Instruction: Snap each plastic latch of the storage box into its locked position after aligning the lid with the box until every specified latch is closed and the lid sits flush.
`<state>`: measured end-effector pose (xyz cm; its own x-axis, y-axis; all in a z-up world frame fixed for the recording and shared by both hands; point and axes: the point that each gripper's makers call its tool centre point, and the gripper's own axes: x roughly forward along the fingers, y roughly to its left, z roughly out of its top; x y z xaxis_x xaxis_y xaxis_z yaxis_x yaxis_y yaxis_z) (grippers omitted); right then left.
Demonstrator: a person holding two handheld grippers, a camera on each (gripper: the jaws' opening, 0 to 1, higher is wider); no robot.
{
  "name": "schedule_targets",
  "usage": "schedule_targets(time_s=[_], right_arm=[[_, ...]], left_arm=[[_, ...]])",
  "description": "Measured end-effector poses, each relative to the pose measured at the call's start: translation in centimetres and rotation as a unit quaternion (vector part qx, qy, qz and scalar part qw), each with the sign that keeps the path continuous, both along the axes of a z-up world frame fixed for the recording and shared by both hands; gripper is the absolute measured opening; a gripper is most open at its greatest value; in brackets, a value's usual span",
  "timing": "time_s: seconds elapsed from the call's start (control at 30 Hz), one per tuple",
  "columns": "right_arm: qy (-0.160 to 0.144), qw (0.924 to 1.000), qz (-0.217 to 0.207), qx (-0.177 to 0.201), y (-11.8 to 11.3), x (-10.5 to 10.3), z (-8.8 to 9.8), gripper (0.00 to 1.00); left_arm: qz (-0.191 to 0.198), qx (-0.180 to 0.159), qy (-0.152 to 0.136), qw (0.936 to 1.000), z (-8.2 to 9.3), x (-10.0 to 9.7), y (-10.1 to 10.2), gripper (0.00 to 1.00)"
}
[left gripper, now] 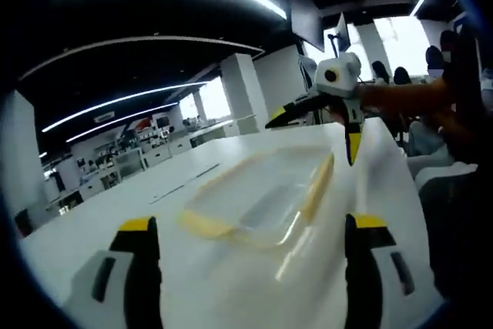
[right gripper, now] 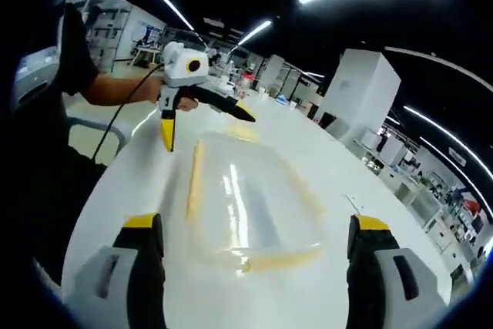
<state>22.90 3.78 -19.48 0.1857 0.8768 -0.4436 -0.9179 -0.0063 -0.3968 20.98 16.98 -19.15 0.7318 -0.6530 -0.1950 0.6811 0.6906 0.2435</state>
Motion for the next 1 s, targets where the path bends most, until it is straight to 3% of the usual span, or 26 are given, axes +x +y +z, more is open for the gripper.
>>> schedule_targets(time_s=[0.07,0.17,0.2,0.27,0.5,0.73,0.93,1.0], right_arm=[[-0.003,0.9998,0.014,-0.017,0.1,0.2,-0.1,1.00],[-0.002,0.9987,0.035,-0.037,0.6,0.6,-0.2,1.00],[-0.003,0.9982,0.041,-0.044,0.8,0.7,-0.3,1.00],[-0.003,0.9972,0.049,-0.056,1.1,1.0,-0.4,1.00],[0.031,0.9885,0.106,-0.103,2.3,0.8,-0.5,1.00],[0.057,0.9739,0.148,-0.163,3.5,1.4,-0.5,1.00],[0.066,0.9572,0.187,-0.210,4.0,1.6,-0.5,1.00],[0.070,0.9525,0.193,-0.225,4.1,2.0,-0.4,1.00]], left_arm=[[0.006,0.005,-0.009,0.9999,0.0,0.0,0.1,0.99],[0.000,-0.004,-0.025,0.9997,0.4,-0.3,-0.1,0.90],[0.000,-0.003,-0.025,0.9997,0.3,-0.3,-0.3,0.90],[0.009,0.007,0.004,0.9999,-0.9,-0.1,-0.2,0.96],[0.030,0.020,-0.011,0.9993,-1.3,0.3,0.2,0.95],[0.043,0.086,-0.035,0.9948,-2.2,0.3,-0.4,0.96],[0.049,0.074,-0.044,0.9951,-1.9,0.3,-0.5,0.97],[0.057,0.090,-0.055,0.9928,-1.9,0.3,-0.3,0.97]])
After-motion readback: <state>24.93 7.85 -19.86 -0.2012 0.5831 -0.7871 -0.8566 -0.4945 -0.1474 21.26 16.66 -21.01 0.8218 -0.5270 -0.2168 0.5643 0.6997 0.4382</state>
